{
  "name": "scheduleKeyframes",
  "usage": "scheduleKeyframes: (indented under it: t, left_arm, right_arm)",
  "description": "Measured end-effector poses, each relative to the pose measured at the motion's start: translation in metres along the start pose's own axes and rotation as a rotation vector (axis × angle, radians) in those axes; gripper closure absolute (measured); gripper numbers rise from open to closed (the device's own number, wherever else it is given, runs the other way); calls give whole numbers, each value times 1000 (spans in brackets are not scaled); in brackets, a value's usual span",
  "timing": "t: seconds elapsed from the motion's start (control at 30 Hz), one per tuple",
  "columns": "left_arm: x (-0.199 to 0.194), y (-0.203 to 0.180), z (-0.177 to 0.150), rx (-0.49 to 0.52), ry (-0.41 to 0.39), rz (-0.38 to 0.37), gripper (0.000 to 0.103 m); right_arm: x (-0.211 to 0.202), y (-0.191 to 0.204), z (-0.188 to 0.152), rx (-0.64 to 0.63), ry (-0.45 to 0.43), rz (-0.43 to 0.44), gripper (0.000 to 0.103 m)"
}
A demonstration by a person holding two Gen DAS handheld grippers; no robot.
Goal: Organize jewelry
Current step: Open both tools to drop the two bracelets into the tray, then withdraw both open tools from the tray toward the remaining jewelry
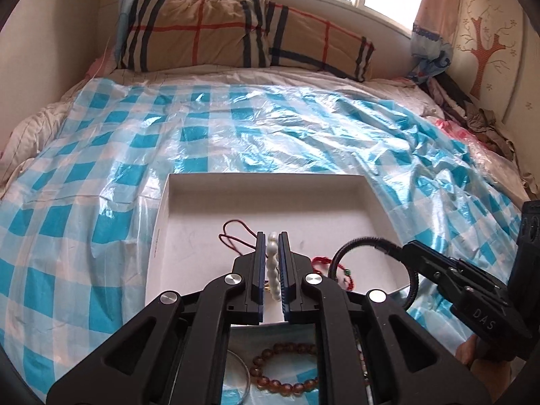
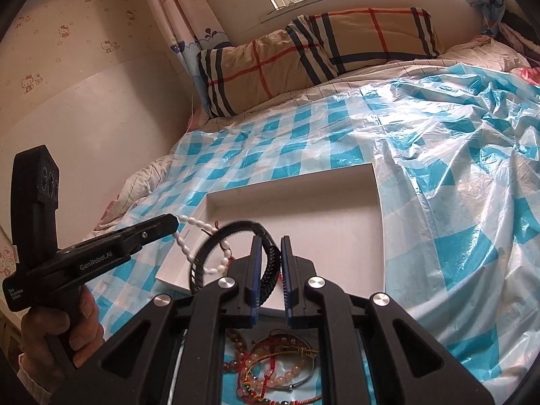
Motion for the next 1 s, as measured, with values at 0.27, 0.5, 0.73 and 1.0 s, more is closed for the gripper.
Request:
scheduleKeyframes:
  t: [0.27, 0.5, 0.73, 1.0]
  left_arm:
    - [-25, 29, -21, -55, -3, 37, 71]
    - [-73, 28, -57, -51, 2, 34, 54]
    - [-108, 14, -92, -69, 15, -1, 43]
    - [-112, 13, -101, -73, 29, -12, 40]
  right_arm:
    - [-21, 2, -6, -12, -3, -20, 76]
    - [-70, 1, -27, 8, 3, -44, 69]
    - [-75, 20, -33, -14, 36, -4, 68]
    - [2, 44, -36, -62, 163, 69, 68]
Point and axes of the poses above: each gripper's, at about its wrist camera, not at the fingertips, and x roughly the way its jaws point, y to its left, z to its top, the point moved 8 cm from there along x, roughly the way its jaws point, and after that the axes turned 5 degrees about -x, right-handed, at the moved point
